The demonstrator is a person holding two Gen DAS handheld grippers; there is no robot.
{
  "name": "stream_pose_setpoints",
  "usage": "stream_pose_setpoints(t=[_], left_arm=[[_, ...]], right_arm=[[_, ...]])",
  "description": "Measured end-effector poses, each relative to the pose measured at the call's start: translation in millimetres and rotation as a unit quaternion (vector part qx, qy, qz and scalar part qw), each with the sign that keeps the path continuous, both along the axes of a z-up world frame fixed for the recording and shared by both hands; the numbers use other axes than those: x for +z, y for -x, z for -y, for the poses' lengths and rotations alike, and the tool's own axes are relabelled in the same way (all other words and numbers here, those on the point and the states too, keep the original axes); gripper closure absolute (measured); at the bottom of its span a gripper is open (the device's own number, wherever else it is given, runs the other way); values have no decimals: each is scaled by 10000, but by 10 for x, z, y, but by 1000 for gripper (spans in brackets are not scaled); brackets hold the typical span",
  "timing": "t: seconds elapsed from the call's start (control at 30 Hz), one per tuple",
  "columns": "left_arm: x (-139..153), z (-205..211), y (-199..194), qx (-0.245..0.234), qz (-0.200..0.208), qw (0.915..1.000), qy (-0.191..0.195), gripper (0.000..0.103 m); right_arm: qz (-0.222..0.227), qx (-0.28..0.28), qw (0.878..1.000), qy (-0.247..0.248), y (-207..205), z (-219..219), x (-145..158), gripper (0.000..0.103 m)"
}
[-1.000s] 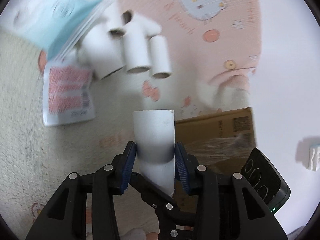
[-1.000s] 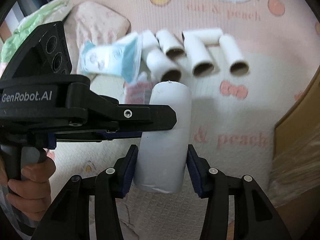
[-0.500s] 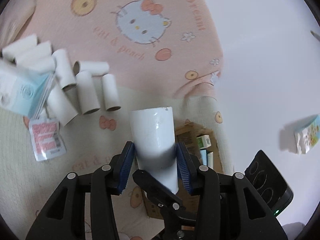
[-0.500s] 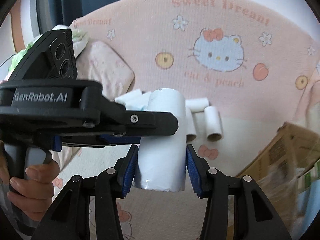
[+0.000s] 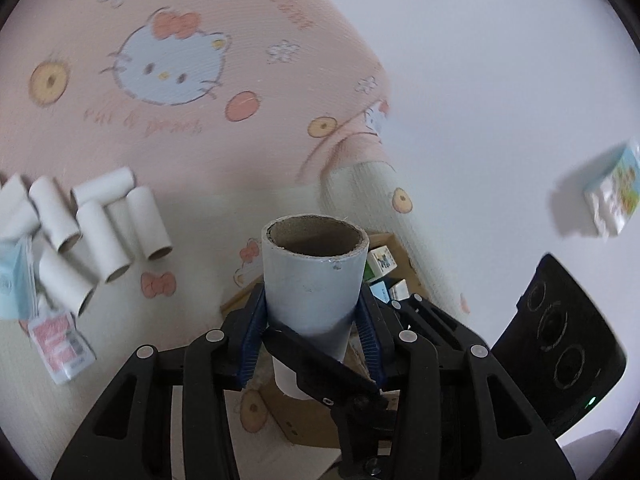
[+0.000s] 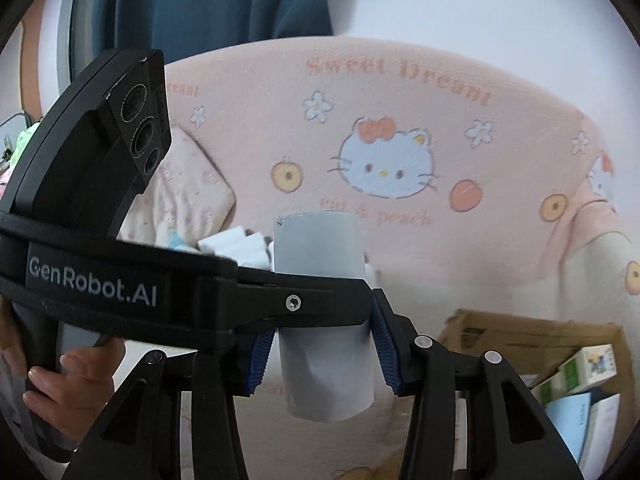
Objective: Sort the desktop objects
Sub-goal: 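Lift and carry the tube with both grippers over the cardboard box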
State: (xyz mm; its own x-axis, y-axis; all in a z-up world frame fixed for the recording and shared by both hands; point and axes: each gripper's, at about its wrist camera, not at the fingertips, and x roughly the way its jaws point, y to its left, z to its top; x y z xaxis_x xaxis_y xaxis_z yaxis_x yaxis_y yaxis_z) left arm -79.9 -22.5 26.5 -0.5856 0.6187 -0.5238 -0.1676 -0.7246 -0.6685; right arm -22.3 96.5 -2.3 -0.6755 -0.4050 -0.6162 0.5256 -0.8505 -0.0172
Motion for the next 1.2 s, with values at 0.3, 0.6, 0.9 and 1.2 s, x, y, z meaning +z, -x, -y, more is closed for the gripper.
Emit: stream_pose_setpoints(t=[0.3, 0.6, 0.9, 1.2], left_arm=[[162, -323, 333, -586, 65, 9983, 39, 56], [254, -880, 514, -1211, -39, 9918, 400, 56], [90, -1338, 838, -1435, 621, 9875, 179, 56], [-226, -1610, 1065, -1454, 1511, 9777, 152, 56]], right_arm=[[-80, -128, 9996, -225, 236, -299, 68, 59], [340, -388, 9987, -52, 349, -829, 85, 59], [791, -961, 9922, 121, 515, -1288, -27, 60], [1504, -1579, 9752, 368, 711, -1634, -263, 60]])
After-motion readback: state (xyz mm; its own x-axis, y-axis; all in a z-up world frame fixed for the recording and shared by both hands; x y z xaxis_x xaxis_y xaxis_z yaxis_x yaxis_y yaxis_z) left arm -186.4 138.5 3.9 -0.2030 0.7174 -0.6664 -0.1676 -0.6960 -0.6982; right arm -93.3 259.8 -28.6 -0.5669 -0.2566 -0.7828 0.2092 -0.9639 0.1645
